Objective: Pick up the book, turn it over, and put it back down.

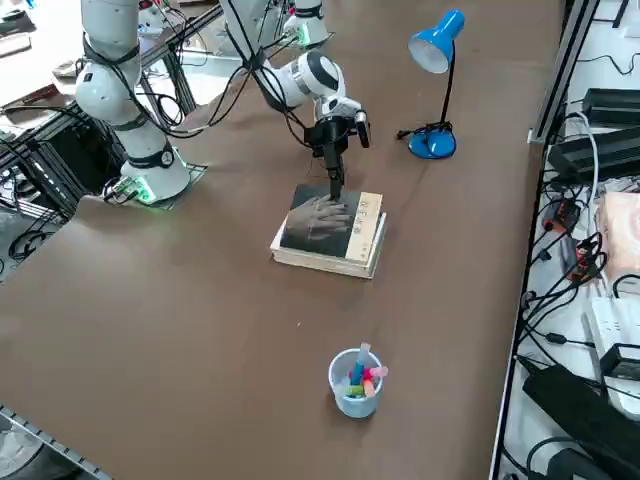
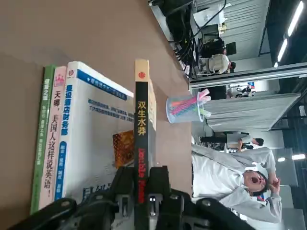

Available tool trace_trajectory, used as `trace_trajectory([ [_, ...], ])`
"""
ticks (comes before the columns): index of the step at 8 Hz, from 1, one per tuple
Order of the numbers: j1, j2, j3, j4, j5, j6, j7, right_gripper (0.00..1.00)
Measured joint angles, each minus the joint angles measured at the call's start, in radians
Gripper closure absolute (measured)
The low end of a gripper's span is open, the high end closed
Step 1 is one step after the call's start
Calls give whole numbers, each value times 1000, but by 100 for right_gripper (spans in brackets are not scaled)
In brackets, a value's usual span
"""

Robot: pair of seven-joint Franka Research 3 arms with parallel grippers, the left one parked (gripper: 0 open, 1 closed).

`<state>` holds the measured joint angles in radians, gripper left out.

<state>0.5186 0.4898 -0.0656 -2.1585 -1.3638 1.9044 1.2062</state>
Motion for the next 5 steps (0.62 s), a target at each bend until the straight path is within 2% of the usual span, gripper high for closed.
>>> trace_trajectory([
  [5, 8, 28, -1, 0, -12, -14, 36, 89],
])
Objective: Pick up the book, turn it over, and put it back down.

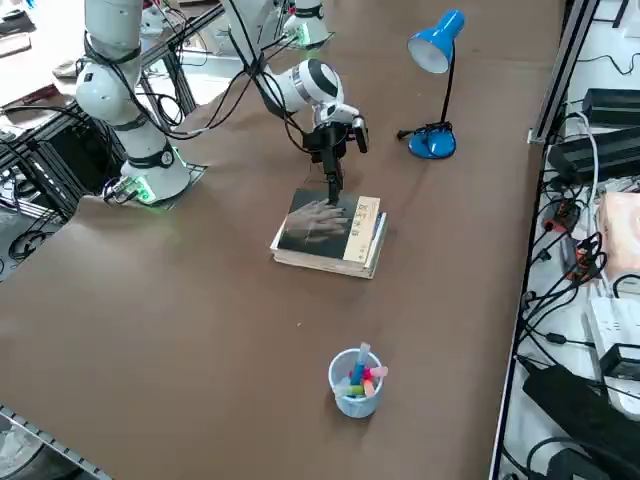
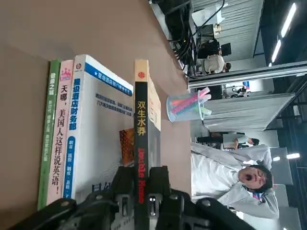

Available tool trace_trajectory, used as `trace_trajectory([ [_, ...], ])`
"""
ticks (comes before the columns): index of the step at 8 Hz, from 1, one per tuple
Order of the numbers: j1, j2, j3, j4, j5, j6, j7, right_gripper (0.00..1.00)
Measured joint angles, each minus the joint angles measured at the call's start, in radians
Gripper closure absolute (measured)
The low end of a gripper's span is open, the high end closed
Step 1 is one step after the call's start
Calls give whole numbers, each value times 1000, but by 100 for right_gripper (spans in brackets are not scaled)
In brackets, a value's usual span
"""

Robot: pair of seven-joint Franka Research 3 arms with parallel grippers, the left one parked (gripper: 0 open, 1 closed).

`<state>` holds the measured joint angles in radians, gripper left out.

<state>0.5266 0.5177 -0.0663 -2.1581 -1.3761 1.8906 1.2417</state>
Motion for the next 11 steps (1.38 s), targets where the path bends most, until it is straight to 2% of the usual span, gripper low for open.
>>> trace_trajectory([
  [3, 0, 2, -1, 0, 0, 0, 0, 89],
  [5, 0, 8, -1, 1, -7, -1, 2, 84],
  [6, 0, 11, -2, 1, -9, -2, 3, 73],
  [7, 0, 11, -2, 1, -10, -2, 4, 67],
  [9, 0, 11, -4, 3, -13, -4, 5, 29],
  [10, 0, 10, -5, 5, -16, -6, 5, 6],
  [11, 0, 6, -6, 6, -17, -7, 5, 0],
])
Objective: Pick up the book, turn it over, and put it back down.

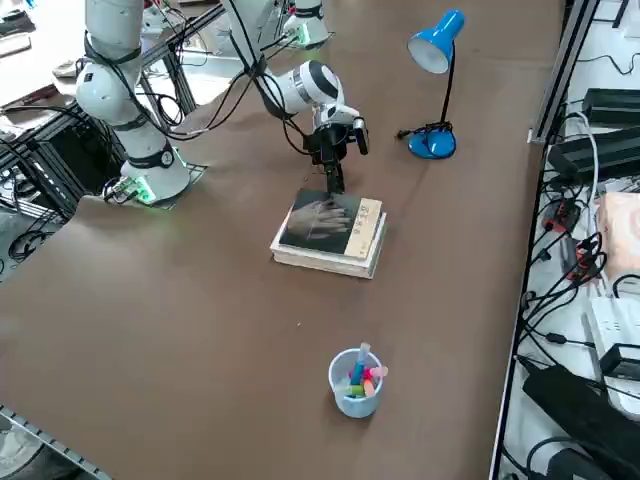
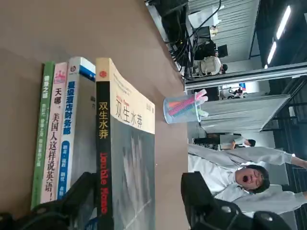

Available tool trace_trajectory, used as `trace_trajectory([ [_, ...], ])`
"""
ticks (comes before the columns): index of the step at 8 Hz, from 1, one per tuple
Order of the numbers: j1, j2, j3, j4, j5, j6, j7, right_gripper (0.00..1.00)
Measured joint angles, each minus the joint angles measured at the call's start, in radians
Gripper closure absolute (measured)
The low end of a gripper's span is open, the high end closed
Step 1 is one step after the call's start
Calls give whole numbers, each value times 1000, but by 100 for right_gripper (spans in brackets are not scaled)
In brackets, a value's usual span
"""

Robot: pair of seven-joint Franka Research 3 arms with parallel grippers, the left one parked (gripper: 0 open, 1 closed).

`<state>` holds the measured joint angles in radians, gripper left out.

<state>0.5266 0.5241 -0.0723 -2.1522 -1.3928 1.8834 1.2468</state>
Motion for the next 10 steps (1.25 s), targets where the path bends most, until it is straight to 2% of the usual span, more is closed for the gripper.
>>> trace_trajectory([
  [4, -18, -58, -12, -21, 0, 31, 0, 0],
  [7, -73, -103, -15, -45, 0, 183, 2, 0],
  [10, -116, -168, -16, -99, 0, 287, 4, 0],
])
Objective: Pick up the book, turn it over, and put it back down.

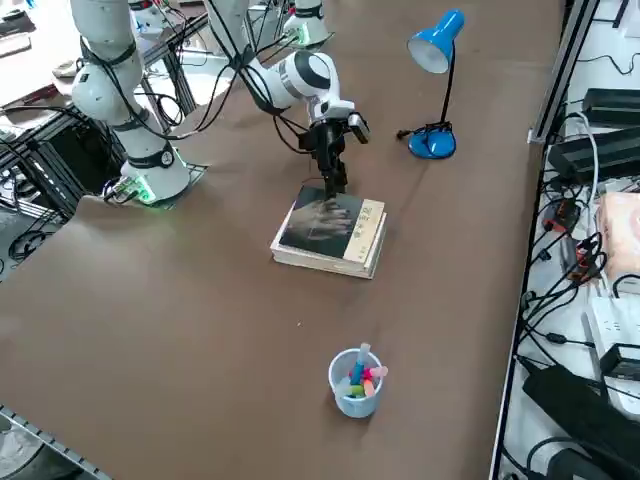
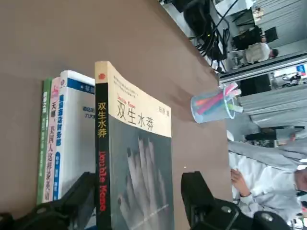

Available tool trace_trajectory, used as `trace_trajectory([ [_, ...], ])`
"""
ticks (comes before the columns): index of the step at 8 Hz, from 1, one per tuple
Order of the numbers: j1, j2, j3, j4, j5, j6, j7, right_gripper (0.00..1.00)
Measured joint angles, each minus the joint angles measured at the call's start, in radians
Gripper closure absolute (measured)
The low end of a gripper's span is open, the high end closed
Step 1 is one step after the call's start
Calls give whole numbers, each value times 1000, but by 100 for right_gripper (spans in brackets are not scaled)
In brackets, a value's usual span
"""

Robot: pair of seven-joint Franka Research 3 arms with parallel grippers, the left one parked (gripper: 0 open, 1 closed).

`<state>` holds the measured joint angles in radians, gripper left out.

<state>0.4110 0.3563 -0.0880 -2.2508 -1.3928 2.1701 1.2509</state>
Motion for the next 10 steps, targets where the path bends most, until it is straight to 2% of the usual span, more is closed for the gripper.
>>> trace_trajectory([
  [2, -26, -41, 0, -31, 0, 67, 1, 0],
  [10, -112, -126, 0, -84, 0, 266, 41, 0],
])
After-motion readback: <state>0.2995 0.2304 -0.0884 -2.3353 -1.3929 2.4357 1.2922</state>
